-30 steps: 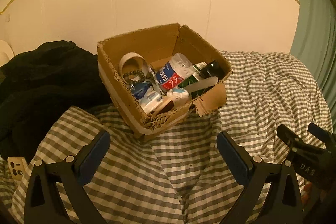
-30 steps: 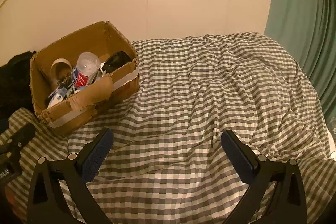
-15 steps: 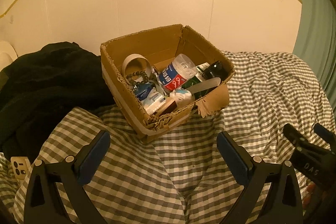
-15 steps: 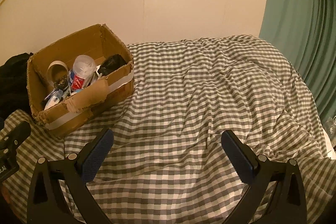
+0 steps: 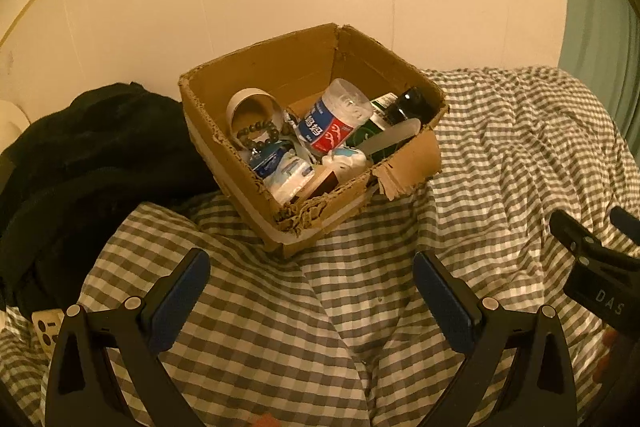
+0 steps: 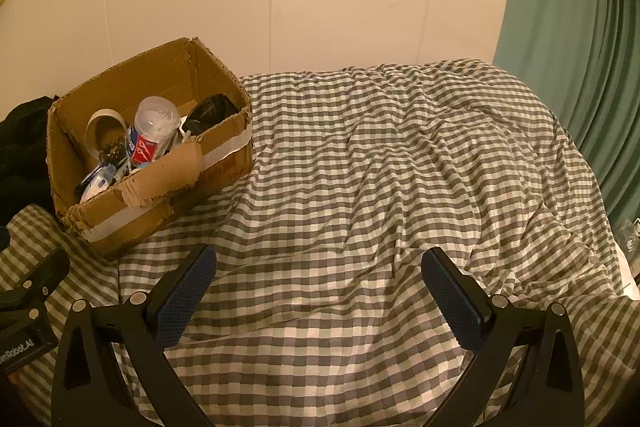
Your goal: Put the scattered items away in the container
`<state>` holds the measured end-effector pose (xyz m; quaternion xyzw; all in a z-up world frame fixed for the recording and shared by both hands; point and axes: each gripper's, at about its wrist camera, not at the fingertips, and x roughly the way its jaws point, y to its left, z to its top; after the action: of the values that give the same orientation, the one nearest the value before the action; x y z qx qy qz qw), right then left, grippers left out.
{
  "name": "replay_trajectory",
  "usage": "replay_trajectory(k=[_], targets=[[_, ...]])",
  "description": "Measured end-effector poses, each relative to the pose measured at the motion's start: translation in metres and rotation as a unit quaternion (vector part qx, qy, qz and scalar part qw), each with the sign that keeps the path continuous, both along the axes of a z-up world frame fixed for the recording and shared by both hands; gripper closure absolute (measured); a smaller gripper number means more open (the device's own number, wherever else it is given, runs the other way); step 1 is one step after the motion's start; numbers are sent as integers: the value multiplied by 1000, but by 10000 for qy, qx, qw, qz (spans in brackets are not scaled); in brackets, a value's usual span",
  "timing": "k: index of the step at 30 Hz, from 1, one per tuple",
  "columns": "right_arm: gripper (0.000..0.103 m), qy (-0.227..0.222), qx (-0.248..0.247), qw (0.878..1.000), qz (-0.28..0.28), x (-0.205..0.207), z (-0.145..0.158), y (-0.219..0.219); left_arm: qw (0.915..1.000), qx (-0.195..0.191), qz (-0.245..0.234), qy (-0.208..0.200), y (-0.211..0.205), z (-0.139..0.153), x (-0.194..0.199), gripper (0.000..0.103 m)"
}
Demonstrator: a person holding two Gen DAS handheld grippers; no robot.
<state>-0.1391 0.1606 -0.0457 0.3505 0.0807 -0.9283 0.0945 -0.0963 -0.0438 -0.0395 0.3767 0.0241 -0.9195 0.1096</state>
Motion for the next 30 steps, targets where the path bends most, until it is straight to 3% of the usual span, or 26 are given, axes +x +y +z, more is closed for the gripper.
replay_trajectory(k=[30], targets=[[0, -142, 105, 9998, 78, -2, -11, -4, 9997, 235, 119, -1, -8, -1, 1, 0]])
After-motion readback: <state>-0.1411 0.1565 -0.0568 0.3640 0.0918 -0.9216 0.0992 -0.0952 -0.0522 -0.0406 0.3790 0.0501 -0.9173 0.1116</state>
